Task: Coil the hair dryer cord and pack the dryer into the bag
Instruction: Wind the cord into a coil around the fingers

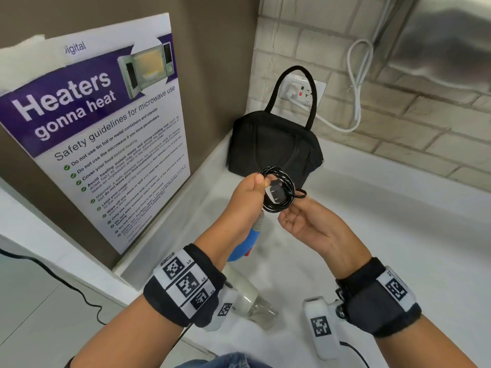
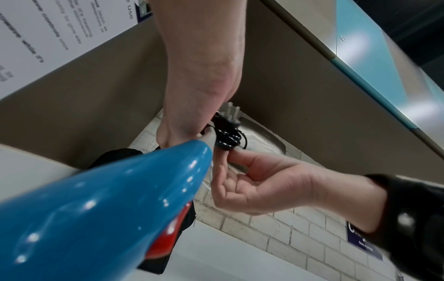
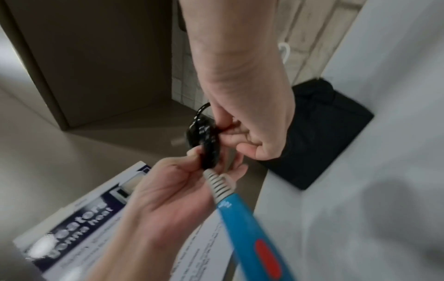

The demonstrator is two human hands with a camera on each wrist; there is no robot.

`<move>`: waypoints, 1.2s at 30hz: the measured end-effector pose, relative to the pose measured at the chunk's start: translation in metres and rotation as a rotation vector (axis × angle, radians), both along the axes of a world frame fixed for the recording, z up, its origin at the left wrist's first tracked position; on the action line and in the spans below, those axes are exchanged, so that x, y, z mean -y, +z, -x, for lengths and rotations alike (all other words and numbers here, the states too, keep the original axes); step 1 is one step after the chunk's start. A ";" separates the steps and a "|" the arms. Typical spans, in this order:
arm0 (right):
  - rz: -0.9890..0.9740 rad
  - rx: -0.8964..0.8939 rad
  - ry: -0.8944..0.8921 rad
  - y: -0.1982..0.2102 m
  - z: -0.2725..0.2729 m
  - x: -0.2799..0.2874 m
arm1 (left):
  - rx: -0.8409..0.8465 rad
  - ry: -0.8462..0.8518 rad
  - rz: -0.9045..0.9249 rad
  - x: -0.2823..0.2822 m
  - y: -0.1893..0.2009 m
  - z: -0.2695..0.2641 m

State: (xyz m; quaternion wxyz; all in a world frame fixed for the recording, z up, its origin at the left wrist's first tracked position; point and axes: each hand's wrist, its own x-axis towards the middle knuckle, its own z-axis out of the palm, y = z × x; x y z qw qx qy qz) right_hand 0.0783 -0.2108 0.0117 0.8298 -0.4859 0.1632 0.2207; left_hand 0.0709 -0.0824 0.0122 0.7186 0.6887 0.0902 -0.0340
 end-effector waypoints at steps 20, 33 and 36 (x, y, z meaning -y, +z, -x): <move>0.392 0.300 0.327 0.020 0.018 -0.010 | -0.055 -0.011 0.294 -0.005 -0.001 -0.004; 0.878 0.528 0.430 0.011 0.063 0.005 | -0.129 0.001 0.650 -0.009 0.013 -0.004; 1.059 0.603 0.503 0.004 0.058 0.010 | -0.116 -0.074 0.649 -0.010 0.008 0.000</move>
